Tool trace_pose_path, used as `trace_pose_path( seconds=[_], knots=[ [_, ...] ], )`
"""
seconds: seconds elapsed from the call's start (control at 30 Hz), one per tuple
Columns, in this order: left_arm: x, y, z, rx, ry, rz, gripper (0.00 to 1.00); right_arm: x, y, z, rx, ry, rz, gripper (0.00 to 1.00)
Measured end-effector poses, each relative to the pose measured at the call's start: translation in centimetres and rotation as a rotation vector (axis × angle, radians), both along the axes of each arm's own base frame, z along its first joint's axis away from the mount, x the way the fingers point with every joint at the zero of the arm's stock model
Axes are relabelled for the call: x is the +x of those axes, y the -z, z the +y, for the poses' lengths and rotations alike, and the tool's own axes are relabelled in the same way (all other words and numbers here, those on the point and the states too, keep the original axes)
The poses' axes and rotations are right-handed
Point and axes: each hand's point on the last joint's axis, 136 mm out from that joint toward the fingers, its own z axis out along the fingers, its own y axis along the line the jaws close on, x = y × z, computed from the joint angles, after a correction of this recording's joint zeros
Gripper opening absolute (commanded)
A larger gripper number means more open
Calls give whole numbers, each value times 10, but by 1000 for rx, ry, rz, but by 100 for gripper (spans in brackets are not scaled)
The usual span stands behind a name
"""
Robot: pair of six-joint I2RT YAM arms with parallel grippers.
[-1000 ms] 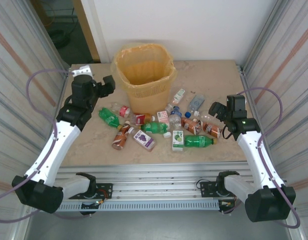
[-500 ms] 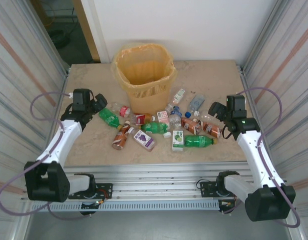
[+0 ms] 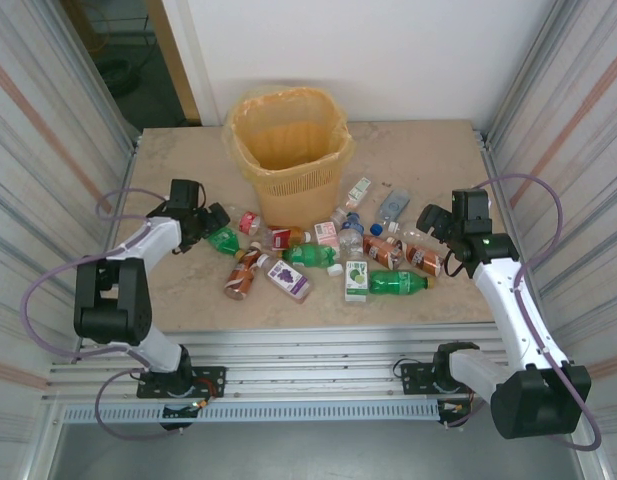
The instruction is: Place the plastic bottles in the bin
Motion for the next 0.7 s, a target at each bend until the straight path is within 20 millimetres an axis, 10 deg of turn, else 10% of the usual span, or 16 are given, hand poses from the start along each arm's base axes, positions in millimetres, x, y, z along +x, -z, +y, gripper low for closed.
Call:
trace_pose_path(
  seconds=[0.7],
  knots=[
    [-1,32,-1,56,4,108,91,1,3,1,-3,-3,11,98]
  ],
)
